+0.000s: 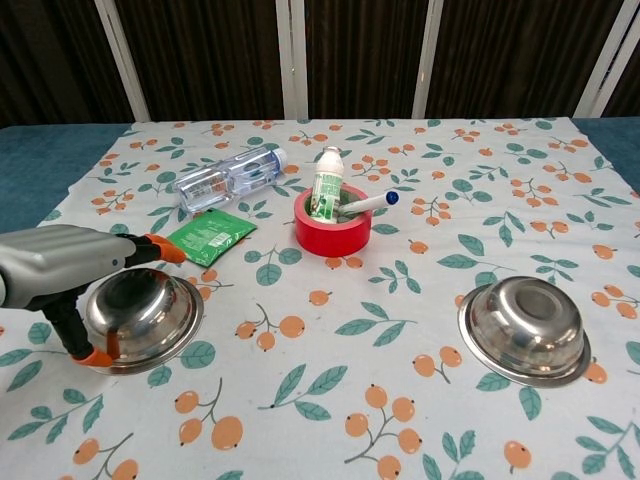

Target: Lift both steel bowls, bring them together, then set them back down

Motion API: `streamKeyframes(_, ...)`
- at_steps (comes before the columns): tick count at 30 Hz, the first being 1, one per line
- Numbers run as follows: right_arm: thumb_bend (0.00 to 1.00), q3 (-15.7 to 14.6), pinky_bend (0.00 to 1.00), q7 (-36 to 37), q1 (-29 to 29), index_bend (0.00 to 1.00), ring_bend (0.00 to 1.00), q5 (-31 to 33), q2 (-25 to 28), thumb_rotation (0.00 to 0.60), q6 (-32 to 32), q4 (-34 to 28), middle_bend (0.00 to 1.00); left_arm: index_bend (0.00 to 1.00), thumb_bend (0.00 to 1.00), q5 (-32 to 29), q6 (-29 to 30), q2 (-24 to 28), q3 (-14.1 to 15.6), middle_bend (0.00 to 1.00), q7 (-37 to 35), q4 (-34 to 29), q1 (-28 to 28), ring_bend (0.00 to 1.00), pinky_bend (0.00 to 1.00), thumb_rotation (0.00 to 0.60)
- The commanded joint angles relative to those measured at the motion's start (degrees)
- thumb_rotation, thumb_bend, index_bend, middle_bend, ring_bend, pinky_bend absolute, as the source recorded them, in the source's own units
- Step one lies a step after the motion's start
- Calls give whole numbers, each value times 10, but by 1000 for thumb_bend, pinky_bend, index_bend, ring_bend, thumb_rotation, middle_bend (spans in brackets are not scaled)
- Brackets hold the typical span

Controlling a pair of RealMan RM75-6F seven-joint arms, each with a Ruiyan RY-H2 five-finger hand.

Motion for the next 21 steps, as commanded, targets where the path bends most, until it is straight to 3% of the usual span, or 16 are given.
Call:
streamKeyframes(1, 131, 1, 0, 1, 0, 233, 115, 3, 0, 600, 0, 0, 84, 110, 0, -2, 4, -5, 3, 18, 0, 6, -4, 101, 184, 600)
streamKeyframes(7, 132, 2, 0, 3, 0, 234, 115, 3, 0, 600, 1, 0, 85, 112, 0, -1, 7, -16, 8, 51, -3, 11, -11, 110, 189, 600)
streamKeyframes(21, 131, 3, 0, 7, 0, 234, 115, 8, 1, 600, -2, -2, 84, 169, 0, 1, 20, -26, 19, 195, -15, 28, -19, 222, 307, 600)
